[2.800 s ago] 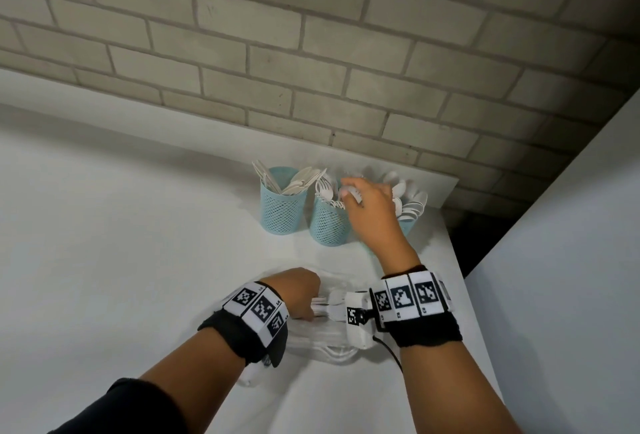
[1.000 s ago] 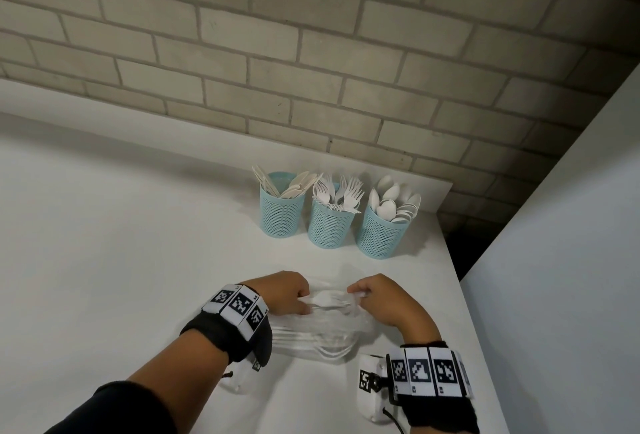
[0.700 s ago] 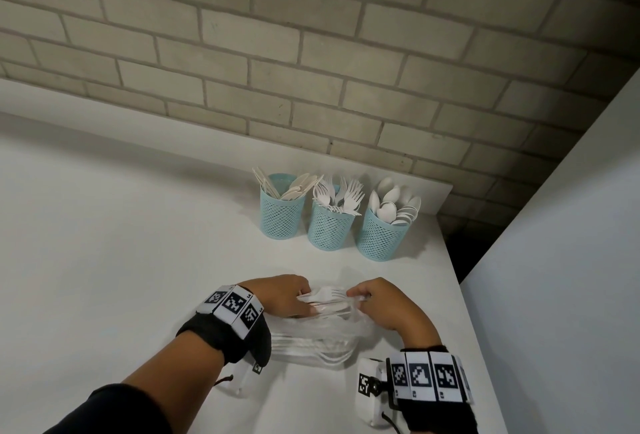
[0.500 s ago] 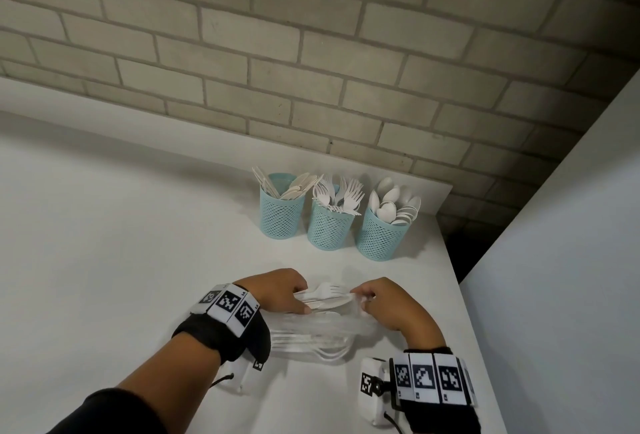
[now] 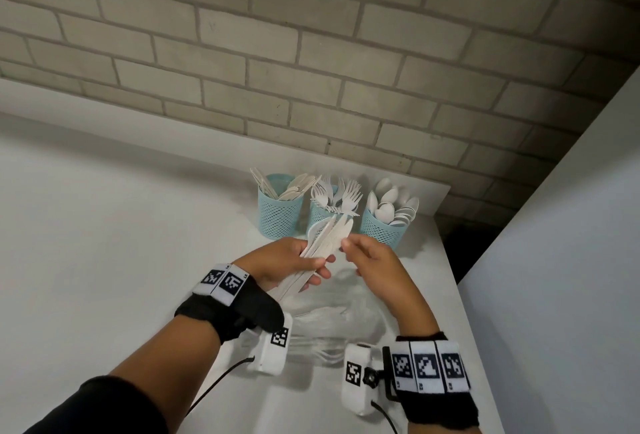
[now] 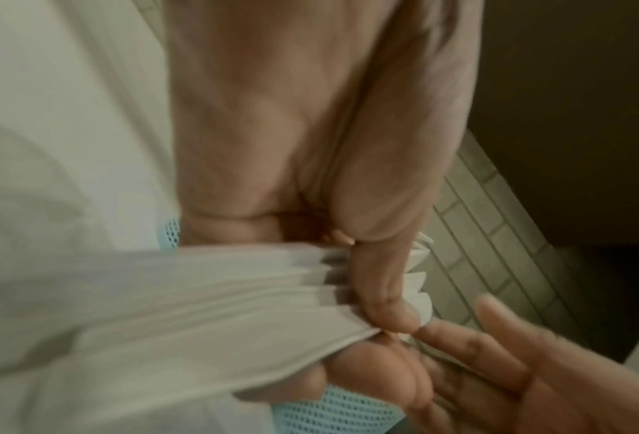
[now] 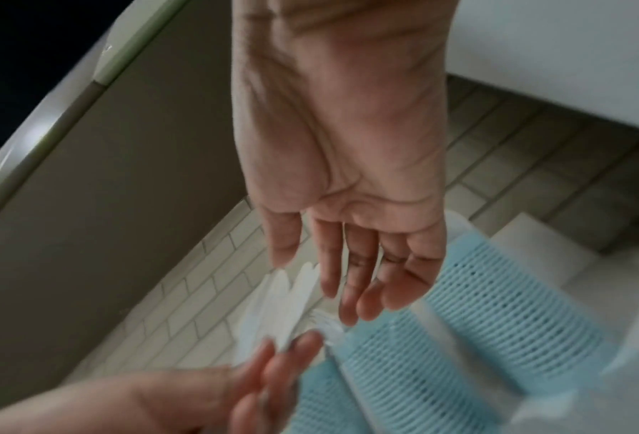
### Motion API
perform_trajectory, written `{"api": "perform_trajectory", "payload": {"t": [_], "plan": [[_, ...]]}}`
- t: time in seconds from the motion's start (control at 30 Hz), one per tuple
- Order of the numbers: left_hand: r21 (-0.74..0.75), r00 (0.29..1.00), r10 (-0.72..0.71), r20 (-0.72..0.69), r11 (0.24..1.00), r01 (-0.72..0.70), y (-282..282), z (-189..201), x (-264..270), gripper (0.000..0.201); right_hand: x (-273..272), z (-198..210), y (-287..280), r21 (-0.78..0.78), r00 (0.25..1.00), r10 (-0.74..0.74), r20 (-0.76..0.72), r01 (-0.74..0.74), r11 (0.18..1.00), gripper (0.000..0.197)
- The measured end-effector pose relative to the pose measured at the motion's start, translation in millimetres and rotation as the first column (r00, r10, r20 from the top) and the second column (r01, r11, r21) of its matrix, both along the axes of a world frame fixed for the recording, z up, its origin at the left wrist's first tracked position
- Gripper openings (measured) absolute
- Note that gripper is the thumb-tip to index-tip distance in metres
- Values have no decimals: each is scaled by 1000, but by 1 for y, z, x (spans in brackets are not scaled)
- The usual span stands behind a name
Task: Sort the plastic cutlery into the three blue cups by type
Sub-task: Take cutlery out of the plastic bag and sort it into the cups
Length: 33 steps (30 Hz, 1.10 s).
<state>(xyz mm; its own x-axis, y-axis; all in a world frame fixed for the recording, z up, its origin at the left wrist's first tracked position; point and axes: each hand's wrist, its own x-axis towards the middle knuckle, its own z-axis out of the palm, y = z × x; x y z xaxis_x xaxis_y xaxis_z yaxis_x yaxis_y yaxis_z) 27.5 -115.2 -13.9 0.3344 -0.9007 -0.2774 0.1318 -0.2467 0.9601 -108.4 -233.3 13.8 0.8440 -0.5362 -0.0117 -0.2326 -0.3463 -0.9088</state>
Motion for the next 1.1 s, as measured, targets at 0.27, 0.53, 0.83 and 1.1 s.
{"api": "perform_trajectory", "payload": {"t": [0.27,0.53,0.83,1.1], "plan": [[-10,966,67,-248,997,-72,-7,8,-2,18,31,-5,4,295,976,-184,120,142,945,12],[-40,916,9,-401,999,-28,0,2,-1,22,31,-12,-3,360,982,-174,70,138,923,17],[-23,970,114,-215,992,-122,-1,-1,-1,20,51,-10,3,343,989,-149,7,137,929,11],[4,931,25,-364,1000,-25,5,1,9,39,55,-9,3,447,984,-178,-20,168,879,7]]}}
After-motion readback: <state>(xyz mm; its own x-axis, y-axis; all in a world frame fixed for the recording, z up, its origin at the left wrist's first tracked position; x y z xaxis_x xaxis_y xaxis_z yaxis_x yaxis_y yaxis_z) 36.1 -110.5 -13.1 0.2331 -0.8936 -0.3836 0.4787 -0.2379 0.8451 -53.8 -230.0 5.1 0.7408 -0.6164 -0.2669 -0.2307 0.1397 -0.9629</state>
